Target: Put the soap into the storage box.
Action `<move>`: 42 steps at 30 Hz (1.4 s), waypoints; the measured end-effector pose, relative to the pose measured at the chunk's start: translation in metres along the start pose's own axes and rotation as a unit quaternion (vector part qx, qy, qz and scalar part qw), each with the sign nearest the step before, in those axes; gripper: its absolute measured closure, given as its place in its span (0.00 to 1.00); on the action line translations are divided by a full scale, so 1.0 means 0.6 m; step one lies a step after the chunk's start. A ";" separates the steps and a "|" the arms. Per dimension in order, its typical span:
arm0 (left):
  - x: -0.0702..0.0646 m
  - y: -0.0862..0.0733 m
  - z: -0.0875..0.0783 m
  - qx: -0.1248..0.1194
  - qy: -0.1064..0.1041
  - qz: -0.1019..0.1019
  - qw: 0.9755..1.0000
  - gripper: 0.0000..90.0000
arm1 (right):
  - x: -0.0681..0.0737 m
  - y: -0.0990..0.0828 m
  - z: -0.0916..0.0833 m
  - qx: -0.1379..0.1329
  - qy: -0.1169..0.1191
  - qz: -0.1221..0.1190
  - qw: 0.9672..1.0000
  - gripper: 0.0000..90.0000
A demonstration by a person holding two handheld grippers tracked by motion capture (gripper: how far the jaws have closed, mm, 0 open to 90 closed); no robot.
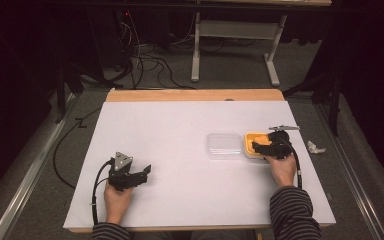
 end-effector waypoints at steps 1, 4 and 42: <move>0.000 0.000 0.000 0.000 0.001 0.000 1.000 0.25 | 0.000 0.000 0.000 -0.001 0.000 0.001 1.000 0.27; 0.000 0.000 0.000 -0.001 0.001 0.000 1.000 0.25 | 0.000 0.001 -0.003 -0.005 0.003 0.004 1.000 0.24; 0.001 -0.001 0.000 0.004 0.004 0.002 1.000 0.25 | 0.035 -0.005 -0.120 -0.101 0.113 0.017 0.988 0.27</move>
Point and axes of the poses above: each handheld gripper's, and its own axes: z roughly forward along the jaws, y roughly out of its top, x roughly to its left, the point moved 10 cm from there along z, roughly forward along the jaws, and after that the axes turned 12 degrees about z, right-handed, at the moved point
